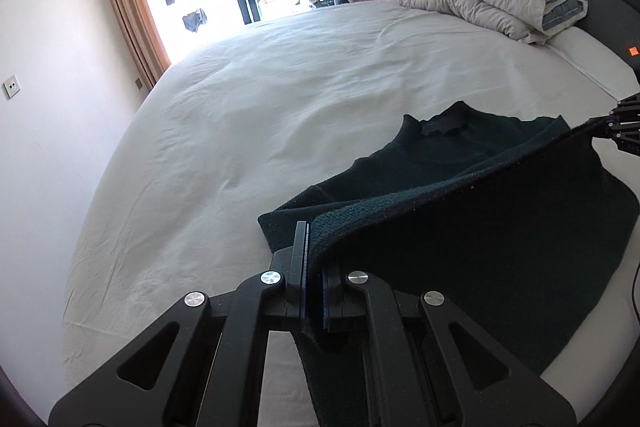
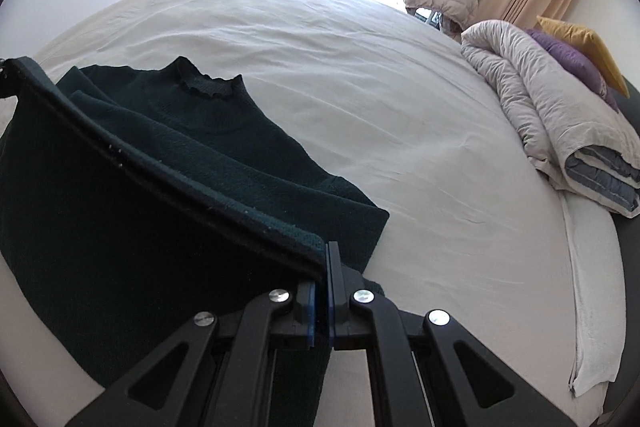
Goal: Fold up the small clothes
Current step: 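Lift the hem with both tools and fold it toward the collar, then lay the hem down on the collar and open both tools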
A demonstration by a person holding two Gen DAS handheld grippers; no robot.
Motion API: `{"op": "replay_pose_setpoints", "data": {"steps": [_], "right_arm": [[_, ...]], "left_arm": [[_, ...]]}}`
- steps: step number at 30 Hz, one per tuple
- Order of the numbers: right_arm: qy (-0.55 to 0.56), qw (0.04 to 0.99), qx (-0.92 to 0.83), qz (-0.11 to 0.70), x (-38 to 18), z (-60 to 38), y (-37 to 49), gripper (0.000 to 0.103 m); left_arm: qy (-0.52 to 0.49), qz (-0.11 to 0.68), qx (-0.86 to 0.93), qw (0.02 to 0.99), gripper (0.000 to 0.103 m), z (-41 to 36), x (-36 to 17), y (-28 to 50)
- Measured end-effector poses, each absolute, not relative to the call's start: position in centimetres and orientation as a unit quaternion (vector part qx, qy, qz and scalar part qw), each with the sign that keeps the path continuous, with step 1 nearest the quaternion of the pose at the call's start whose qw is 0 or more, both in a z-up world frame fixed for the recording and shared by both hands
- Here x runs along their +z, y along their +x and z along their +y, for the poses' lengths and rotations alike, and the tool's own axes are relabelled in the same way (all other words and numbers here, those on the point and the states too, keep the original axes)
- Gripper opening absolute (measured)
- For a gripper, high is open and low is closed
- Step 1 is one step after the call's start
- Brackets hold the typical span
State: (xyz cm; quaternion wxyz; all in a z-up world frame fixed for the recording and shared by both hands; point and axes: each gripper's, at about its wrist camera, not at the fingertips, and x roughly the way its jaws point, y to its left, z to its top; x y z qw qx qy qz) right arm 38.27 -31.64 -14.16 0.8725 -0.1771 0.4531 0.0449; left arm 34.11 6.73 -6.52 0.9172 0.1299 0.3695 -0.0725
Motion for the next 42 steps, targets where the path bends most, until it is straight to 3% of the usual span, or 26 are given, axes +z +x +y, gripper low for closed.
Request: {"op": "replay_pose_setpoints", "data": {"steps": [8, 20, 22, 25, 28, 29, 30, 31, 37, 42], "right_arm": [[-0.157, 0.855, 0.035, 0.494, -16.7, -32.3, 43.3, 0.003], [-0.154, 0.84, 0.026, 0.519, -18.0, -32.6, 47.3, 0.003], [-0.148, 0.839, 0.02, 0.523, -18.4, -32.8, 47.7, 0.004], [-0.118, 0.847, 0.001, 0.519, -18.2, -33.9, 48.1, 0.025], [-0.1, 0.853, -0.021, 0.511, -18.0, -35.1, 47.9, 0.051], [-0.1, 0.855, -0.038, 0.508, -17.9, -35.5, 47.9, 0.071], [-0.094, 0.858, -0.052, 0.503, -17.8, -36.0, 47.8, 0.082], [-0.082, 0.859, -0.059, 0.502, -17.8, -36.6, 47.7, 0.082], [-0.04, 0.859, -0.118, 0.496, -17.1, -39.0, 46.9, 0.082], [0.008, 0.894, -0.119, 0.431, -13.2, -39.1, 43.8, 0.077]], "left_arm": [[0.13, 0.408, -0.064, 0.901, 0.004, 6.5, -9.8, 41.5], [0.148, 0.434, -0.057, 0.887, 0.004, 6.1, -13.3, 45.0], [0.146, 0.436, -0.053, 0.887, 0.009, 6.2, -13.9, 45.5], [0.131, 0.437, -0.057, 0.888, 0.013, 6.8, -14.2, 46.1], [0.125, 0.43, -0.05, 0.893, 0.027, 7.3, -13.9, 46.4], [0.127, 0.424, -0.036, 0.896, 0.052, 7.6, -13.6, 46.4], [0.129, 0.416, -0.015, 0.9, 0.082, 8.0, -13.3, 46.4], [0.13, 0.406, 0.006, 0.905, 0.09, 8.6, -12.9, 46.5], [0.11, 0.384, 0.087, 0.913, 0.092, 12.5, -10.2, 45.8], [0.098, 0.33, 0.054, 0.937, 0.092, 11.0, -6.5, 42.9]]}}
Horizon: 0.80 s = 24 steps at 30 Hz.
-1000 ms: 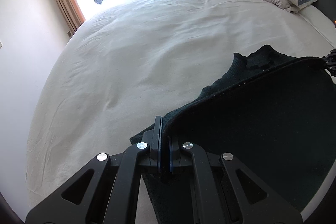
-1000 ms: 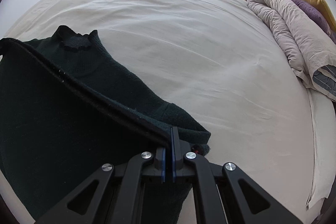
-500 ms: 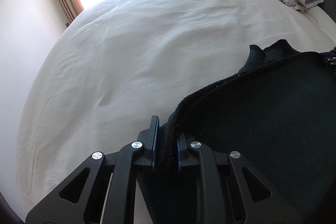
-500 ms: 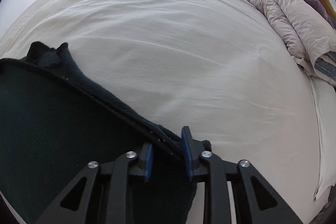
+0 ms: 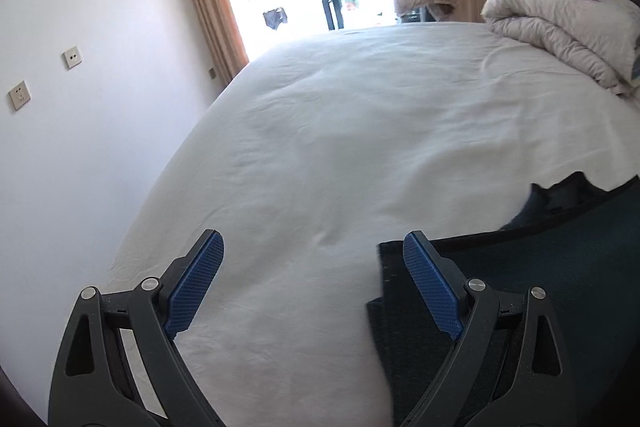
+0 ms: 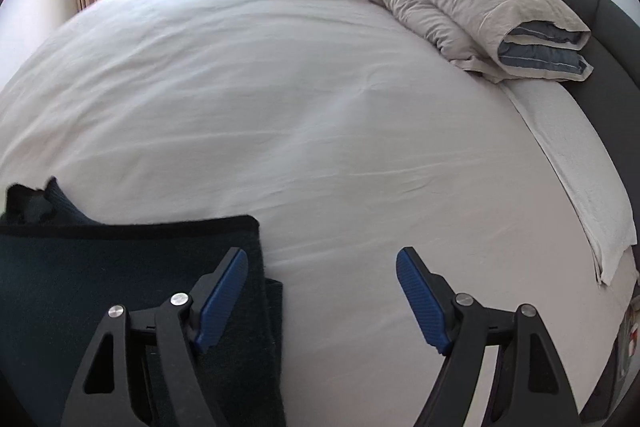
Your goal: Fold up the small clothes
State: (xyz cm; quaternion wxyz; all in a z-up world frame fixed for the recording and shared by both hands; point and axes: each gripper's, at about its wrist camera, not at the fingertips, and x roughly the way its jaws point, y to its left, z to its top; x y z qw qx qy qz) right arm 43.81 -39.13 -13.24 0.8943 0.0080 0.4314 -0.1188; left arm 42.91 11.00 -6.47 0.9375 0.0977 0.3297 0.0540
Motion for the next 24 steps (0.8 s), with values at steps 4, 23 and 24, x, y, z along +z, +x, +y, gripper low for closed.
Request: {"op": "replay_pose_setpoints", "data": {"steps": [4, 23, 24], "right_arm": [[0.093, 0.905, 0.038, 0.414, -13.3, -35.0, 41.1, 0.072], [0.236, 0.899, -0.038, 0.367, -18.0, -42.8, 36.0, 0.032], [0.225, 0.907, -0.039, 0.355, -17.1, -42.3, 35.1, 0.033]], "left_arm": [[0.09, 0.365, -0.012, 0.927, 0.09, 7.2, -7.9, 42.1], [0.083, 0.402, 0.035, 0.911, 0.089, 8.5, -13.4, 39.5], [0.095, 0.387, 0.043, 0.916, 0.089, 8.1, -12.7, 38.6]]}}
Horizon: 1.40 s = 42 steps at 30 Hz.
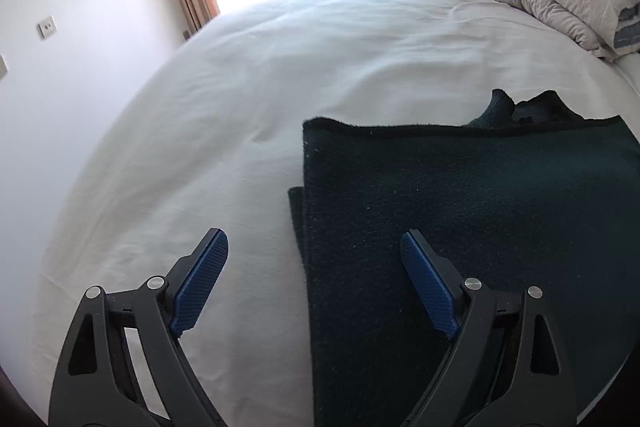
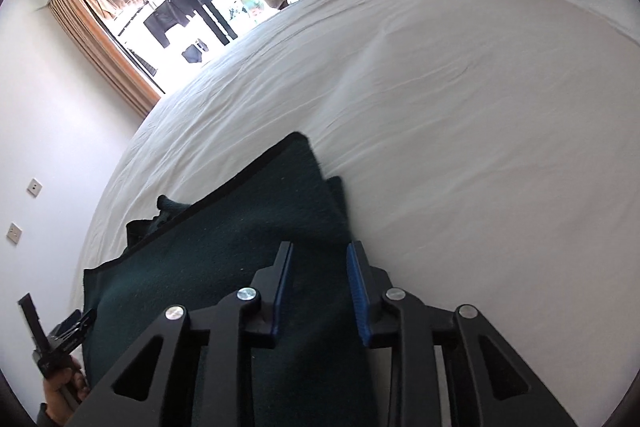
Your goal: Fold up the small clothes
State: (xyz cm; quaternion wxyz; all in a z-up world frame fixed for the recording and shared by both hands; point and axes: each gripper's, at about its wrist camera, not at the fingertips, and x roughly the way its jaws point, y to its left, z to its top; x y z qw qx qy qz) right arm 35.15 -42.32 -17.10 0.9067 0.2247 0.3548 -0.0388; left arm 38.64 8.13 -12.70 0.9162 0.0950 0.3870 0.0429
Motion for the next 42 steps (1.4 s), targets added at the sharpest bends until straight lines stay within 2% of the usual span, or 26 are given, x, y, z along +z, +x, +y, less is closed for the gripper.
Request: {"op": "replay_pose_setpoints", "data": {"steps": [2, 5, 11, 13, 15, 17, 27, 28, 30, 34, 38, 42], "right_arm": [[0.239, 0.913, 0.011, 0.33, -15.5, -40.7, 33.8, 0.035], [0.243, 0.91, 0.097, 0.323, -14.9, -35.9, 33.2, 0.048], [0.245, 0.865, 0.193, 0.394, -19.6, -28.4, 34.0, 0.048], [0.247, 0.866, 0.185, 0.392, -21.0, -28.7, 33.8, 0.04], [0.264, 0.866, 0.181, 0.384, -21.4, -30.0, 33.6, 0.028], [0.281, 0.866, 0.166, 0.379, -21.5, -31.6, 33.1, 0.024], [0.333, 0.884, 0.037, 0.325, -21.2, -41.8, 28.6, 0.022], [0.33, 0.887, 0.007, 0.323, -21.0, -42.7, 28.1, 0.025], [0.347, 0.883, -0.043, 0.313, -20.9, -44.7, 26.8, 0.044], [0.374, 0.883, -0.065, 0.278, -19.3, -46.0, 24.4, 0.044], [0.341, 0.901, 0.02, 0.269, -16.4, -40.7, 25.1, 0.044], [0.342, 0.88, 0.129, 0.302, -17.0, -34.3, 26.9, 0.048]], "left_arm": [[0.086, 0.366, 0.027, 0.926, 0.089, 7.3, -11.1, 36.8], [0.077, 0.373, -0.012, 0.925, 0.089, 5.1, -10.6, 34.8], [0.068, 0.427, -0.016, 0.901, 0.089, 3.8, -14.7, 34.0], [0.061, 0.431, -0.017, 0.9, 0.09, 4.0, -14.8, 33.9], [0.066, 0.431, -0.016, 0.9, 0.09, 3.7, -14.9, 33.9], [0.064, 0.428, -0.015, 0.901, 0.09, 3.6, -15.2, 34.1], [0.056, 0.423, -0.018, 0.904, 0.09, 4.0, -15.6, 34.5], [0.055, 0.423, -0.018, 0.904, 0.09, 4.0, -15.6, 34.5], [0.052, 0.422, -0.019, 0.905, 0.09, 4.0, -15.6, 34.5], [0.049, 0.42, -0.02, 0.906, 0.09, 4.3, -15.5, 34.2], [0.041, 0.42, -0.016, 0.907, 0.09, 4.5, -15.3, 34.0], [0.023, 0.415, -0.011, 0.909, 0.09, 4.9, -14.6, 32.8]]}}
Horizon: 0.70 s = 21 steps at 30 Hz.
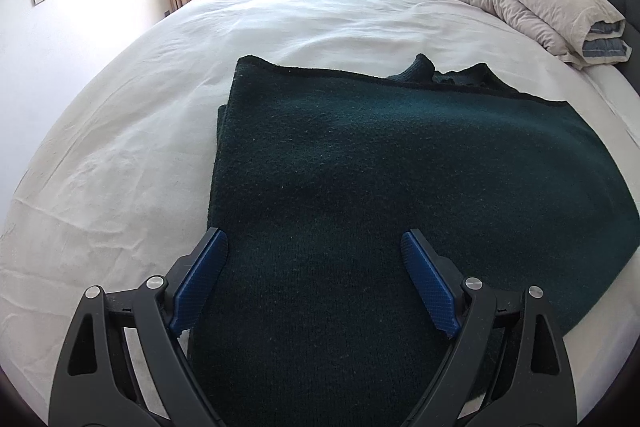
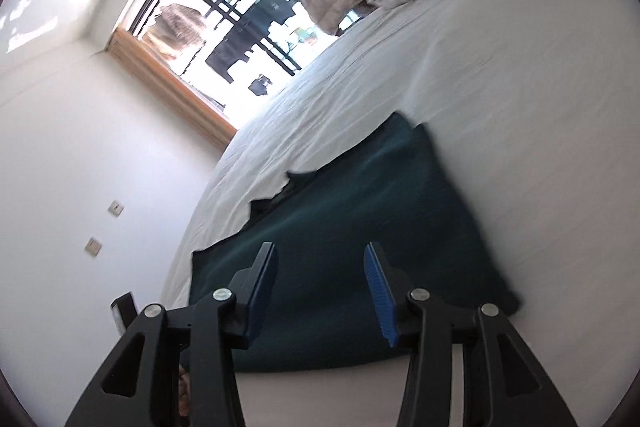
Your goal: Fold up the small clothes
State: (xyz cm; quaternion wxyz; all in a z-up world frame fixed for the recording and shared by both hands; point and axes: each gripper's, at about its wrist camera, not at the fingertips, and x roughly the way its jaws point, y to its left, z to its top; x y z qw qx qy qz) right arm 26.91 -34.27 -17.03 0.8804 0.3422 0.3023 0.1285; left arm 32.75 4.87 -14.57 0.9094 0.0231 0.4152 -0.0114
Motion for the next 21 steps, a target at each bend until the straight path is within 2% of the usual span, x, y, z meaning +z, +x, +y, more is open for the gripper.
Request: {"op": "replay_pose_setpoints", "data": {"steps": [5, 6, 7, 14, 15, 17, 19, 20, 21], "right_arm": [[0.317, 0.849, 0.161, 0.392, -21.7, -29.6, 29.4, 0.048], [0.319, 0.85, 0.157, 0.389, -22.4, -30.0, 29.2, 0.038], [0.331, 0.849, 0.155, 0.383, -22.8, -30.8, 28.9, 0.034], [0.364, 0.866, 0.045, 0.34, -22.3, -38.2, 25.9, 0.033], [0.372, 0.867, 0.029, 0.331, -22.2, -39.2, 25.2, 0.034], [0.383, 0.87, -0.009, 0.311, -21.7, -40.7, 23.5, 0.044], [0.389, 0.872, -0.023, 0.295, -21.2, -41.3, 22.0, 0.045], [0.385, 0.876, -0.035, 0.289, -20.9, -41.2, 21.3, 0.054], [0.384, 0.878, -0.04, 0.283, -20.7, -40.9, 20.8, 0.058]], "left_arm": [[0.023, 0.417, -0.007, 0.909, 0.09, 5.5, -15.1, 30.1], [0.016, 0.42, -0.006, 0.907, 0.09, 6.0, -15.4, 29.8], [-0.004, 0.427, -0.01, 0.904, 0.09, 6.7, -15.8, 29.6], [-0.049, 0.424, -0.008, 0.904, 0.09, 8.8, -15.7, 27.8], [-0.059, 0.423, -0.006, 0.904, 0.09, 9.2, -15.7, 27.5], [-0.081, 0.42, -0.003, 0.904, 0.09, 10.0, -15.5, 26.5], [-0.106, 0.418, 0.0, 0.902, 0.09, 10.8, -15.3, 25.4], [-0.123, 0.417, -0.001, 0.901, 0.09, 11.3, -15.1, 24.7], [-0.143, 0.413, -0.004, 0.899, 0.09, 11.7, -15.0, 23.9]]}}
